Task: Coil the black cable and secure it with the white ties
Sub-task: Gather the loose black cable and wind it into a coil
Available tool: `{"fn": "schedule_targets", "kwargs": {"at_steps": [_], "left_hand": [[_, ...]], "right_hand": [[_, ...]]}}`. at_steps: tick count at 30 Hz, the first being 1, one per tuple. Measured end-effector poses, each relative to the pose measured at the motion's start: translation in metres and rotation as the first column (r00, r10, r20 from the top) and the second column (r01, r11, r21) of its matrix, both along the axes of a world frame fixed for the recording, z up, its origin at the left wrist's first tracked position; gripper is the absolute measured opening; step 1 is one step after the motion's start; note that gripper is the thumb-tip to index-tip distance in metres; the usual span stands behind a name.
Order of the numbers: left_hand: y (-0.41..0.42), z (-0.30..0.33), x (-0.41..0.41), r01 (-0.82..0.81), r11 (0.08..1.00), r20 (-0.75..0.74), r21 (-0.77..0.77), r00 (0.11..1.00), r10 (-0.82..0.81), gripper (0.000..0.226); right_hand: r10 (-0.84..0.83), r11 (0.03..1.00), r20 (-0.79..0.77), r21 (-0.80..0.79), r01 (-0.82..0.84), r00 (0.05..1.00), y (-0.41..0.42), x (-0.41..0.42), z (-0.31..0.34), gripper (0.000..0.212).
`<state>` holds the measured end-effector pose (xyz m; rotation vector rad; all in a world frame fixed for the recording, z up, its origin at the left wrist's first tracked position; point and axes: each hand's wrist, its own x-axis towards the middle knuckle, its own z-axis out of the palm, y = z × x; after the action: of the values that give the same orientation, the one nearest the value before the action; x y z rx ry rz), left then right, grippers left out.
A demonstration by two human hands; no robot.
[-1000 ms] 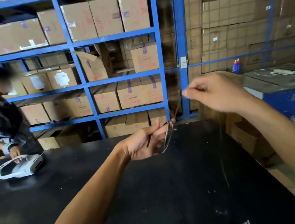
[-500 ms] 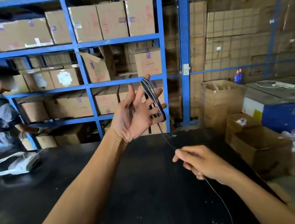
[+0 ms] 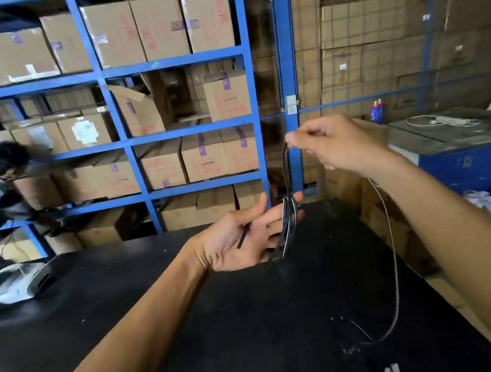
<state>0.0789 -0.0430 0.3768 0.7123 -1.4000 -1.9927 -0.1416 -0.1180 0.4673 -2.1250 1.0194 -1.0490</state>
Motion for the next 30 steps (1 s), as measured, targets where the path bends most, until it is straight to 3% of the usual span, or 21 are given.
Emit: {"fn": "schedule_targets", "kwargs": {"at_steps": [2,4,9,14,17,19,23,26,28,30], "left_hand": [[0.003,0.01,-0.009,0.044,0.997,-0.085,-0.065,0.995,-0.049,0.058],[0.005,0.021,-0.01,0.025,0.993,-0.216,-0.111,0.975,-0.049,0.059],[0.0,0.043,0.006,-0.205,0.972,-0.423,-0.116,0.895,0.139,0.053],[-0.013,0.027,0.046,-0.497,0.868,-0.359,-0.012,0.812,0.46,0.052],[-0.015,0.007,0.058,-0.578,0.816,-0.122,-0.001,0.81,0.573,0.053],[-0.012,-0.007,0.057,-0.57,0.821,0.058,-0.018,0.82,0.57,0.059],[-0.007,-0.019,0.032,-0.435,0.899,0.137,0.054,0.895,0.425,0.066],[-0.003,-0.009,0.009,-0.21,0.965,0.074,0.158,0.977,0.2,0.059],[0.0,-0.001,0.001,-0.11,0.992,0.021,0.06,0.994,0.109,0.055],[0.007,0.01,-0.005,-0.074,0.996,-0.049,-0.042,0.996,0.072,0.058]], "right_hand": [[-0.006,1.0,-0.025,0.014,0.007,1.0,-0.012,0.008,-0.017,0.018],[0.075,0.986,0.027,0.144,-0.079,0.997,-0.018,0.012,-0.047,0.018],[0.275,0.888,0.114,0.35,-0.298,0.955,0.012,0.025,-0.129,0.032],[0.302,0.891,0.007,0.354,-0.285,0.953,0.038,0.009,-0.141,0.024],[0.262,0.908,0.016,0.336,-0.252,0.965,0.036,-0.008,-0.105,0.023],[0.239,0.916,0.083,0.312,-0.253,0.967,0.031,-0.016,-0.07,0.021],[0.156,0.965,0.085,0.201,-0.171,0.984,0.015,-0.014,-0.017,0.02],[0.094,0.992,0.008,0.079,-0.094,0.996,0.0,0.0,-0.009,0.019],[0.044,0.999,-0.054,-0.008,-0.045,0.998,-0.008,0.008,-0.016,0.017],[0.059,0.998,-0.008,0.034,-0.058,0.998,-0.015,0.013,-0.036,0.014]]}}
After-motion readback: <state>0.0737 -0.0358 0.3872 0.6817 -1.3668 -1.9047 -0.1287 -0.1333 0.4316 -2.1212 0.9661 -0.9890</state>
